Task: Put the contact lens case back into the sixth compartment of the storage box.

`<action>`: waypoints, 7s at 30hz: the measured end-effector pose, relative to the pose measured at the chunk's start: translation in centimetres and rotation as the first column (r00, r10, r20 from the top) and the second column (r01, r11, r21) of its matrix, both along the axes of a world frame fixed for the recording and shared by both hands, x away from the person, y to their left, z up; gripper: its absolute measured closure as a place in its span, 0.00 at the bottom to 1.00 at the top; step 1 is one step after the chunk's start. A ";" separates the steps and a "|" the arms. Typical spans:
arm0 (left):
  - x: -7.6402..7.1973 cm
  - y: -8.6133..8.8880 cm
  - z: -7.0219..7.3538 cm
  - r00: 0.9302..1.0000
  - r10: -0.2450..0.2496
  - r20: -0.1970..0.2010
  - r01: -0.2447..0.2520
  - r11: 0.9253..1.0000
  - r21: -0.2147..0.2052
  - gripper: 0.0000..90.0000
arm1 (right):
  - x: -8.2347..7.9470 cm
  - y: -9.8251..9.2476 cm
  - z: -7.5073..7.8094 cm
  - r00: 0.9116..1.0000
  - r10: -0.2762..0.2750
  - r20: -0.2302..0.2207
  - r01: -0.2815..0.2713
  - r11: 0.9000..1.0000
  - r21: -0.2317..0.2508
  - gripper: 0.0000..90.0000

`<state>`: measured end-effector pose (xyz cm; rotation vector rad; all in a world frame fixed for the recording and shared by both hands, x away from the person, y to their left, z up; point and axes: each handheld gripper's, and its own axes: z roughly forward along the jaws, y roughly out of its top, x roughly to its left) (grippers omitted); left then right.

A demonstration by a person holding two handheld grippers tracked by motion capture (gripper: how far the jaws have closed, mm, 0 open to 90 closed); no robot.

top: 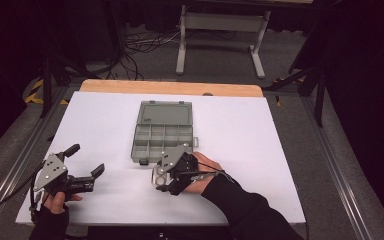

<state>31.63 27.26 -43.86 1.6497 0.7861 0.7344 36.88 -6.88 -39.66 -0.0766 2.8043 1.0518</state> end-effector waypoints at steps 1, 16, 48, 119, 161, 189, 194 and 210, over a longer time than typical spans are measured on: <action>0.0 0.0 0.0 1.000 0.000 0.000 0.000 1.000 0.000 0.00 | 0.1 0.0 0.1 1.000 -0.001 0.003 0.001 1.000 -0.001 0.30; 0.0 0.0 0.0 1.000 -0.001 0.003 0.001 1.000 -0.004 0.00 | 1.9 0.4 1.8 0.999 -0.019 0.041 0.020 1.000 -0.014 0.29; 0.0 0.2 0.0 1.000 -0.002 0.003 0.002 1.000 -0.006 0.00 | 5.8 1.8 3.1 0.994 -0.048 0.094 0.053 0.997 -0.053 0.29; 0.1 0.4 -0.1 1.000 0.005 -0.002 -0.005 1.000 -0.004 0.00 | 11.2 3.7 -0.6 0.995 -0.096 0.026 0.098 0.985 -0.138 0.29; 0.1 0.3 0.0 1.000 0.004 0.002 -0.004 1.000 -0.006 0.00 | 11.1 3.6 -0.5 0.996 -0.085 -0.016 0.082 0.988 -0.127 0.23; 0.1 0.3 0.0 1.000 0.001 0.001 -0.001 1.000 -0.007 0.00 | 8.7 2.4 3.0 0.995 -0.084 0.053 0.083 0.996 0.025 0.00; 0.1 0.3 0.0 1.000 0.003 0.002 -0.003 1.000 -0.006 0.00 | 8.1 1.9 3.3 0.994 -0.087 0.060 0.084 0.995 0.045 0.00; 0.1 0.2 -0.1 1.000 0.001 0.002 -0.001 1.000 -0.009 0.00 | 6.2 -1.3 4.4 0.988 -0.142 0.066 0.133 0.983 0.125 0.00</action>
